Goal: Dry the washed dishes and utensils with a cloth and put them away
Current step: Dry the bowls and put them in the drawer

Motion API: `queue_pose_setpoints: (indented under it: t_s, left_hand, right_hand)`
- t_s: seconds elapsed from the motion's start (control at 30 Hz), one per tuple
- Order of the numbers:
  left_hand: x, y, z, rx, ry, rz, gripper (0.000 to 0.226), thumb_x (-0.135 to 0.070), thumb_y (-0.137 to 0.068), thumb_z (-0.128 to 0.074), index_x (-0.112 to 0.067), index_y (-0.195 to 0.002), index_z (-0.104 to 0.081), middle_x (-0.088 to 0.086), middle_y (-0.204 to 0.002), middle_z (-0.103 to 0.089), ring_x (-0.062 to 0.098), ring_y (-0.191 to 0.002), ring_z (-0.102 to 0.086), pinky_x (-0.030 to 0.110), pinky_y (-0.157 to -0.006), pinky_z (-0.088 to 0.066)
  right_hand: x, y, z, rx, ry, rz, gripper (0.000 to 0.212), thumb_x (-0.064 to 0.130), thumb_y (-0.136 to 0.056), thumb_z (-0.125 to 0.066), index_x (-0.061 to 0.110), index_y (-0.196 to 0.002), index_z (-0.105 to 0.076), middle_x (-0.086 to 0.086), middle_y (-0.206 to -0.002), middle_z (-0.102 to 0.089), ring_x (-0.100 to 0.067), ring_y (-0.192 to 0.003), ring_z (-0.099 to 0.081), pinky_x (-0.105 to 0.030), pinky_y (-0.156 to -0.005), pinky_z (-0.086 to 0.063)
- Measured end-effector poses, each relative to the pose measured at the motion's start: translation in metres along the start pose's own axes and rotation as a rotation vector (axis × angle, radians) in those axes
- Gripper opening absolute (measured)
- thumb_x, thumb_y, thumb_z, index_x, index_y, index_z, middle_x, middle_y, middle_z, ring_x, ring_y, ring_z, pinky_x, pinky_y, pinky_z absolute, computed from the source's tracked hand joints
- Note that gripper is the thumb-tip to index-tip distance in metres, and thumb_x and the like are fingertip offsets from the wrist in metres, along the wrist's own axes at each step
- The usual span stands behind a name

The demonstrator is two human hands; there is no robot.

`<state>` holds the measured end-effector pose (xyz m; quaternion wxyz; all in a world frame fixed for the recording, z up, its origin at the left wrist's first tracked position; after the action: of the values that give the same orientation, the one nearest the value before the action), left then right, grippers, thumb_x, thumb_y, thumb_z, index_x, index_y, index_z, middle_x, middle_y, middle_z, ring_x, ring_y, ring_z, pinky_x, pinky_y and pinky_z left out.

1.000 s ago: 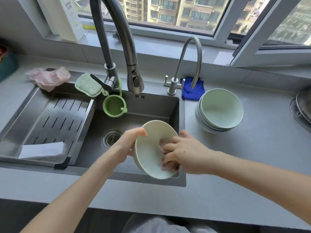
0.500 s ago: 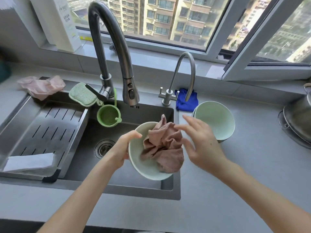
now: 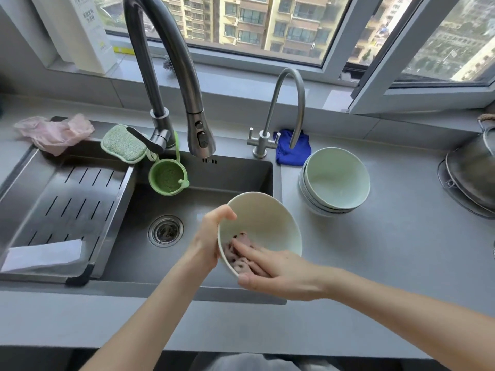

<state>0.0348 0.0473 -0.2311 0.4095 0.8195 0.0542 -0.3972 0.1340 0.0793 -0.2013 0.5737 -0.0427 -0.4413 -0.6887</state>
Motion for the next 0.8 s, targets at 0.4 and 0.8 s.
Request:
queue_pose_setpoints:
  t_s: [0.4,0.8]
  left_hand:
    - [-0.017,-0.009,-0.003,0.163,-0.376,0.118,0.06,-0.037,-0.04,-0.063,-0.007,-0.092,-0.065,0.016,-0.087,-0.058,0.031,-0.079,-0.054,0.041,-0.079,-0.039]
    - [-0.015,0.001,-0.041,0.075,0.06,-0.397,0.044,-0.012,-0.056,-0.043,-0.016,-0.09,-0.071,0.009,-0.079,-0.064,0.022,-0.076,-0.056,0.033,-0.067,-0.046]
  right_hand:
    - [0.014,0.029,0.02,-0.298,0.705,0.319,0.04,0.025,-0.09,-0.056,0.038,-0.128,-0.059,-0.006,-0.105,-0.065,-0.026,-0.079,-0.063,-0.033,-0.066,-0.05]
    - [0.018,0.022,0.026,-0.686,0.082,0.072,0.071,0.003,-0.067,-0.061,0.015,-0.137,-0.052,-0.012,-0.127,-0.061,-0.037,-0.086,-0.065,-0.036,-0.059,-0.053]
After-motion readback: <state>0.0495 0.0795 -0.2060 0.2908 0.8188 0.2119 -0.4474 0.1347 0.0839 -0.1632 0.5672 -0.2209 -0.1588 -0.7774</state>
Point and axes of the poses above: each hand's wrist, its own y-axis away from the middle knuckle, its own z-axis out of the back of the hand, x = y × z, the point moved 9 cm from there along -y, towards the middle knuckle
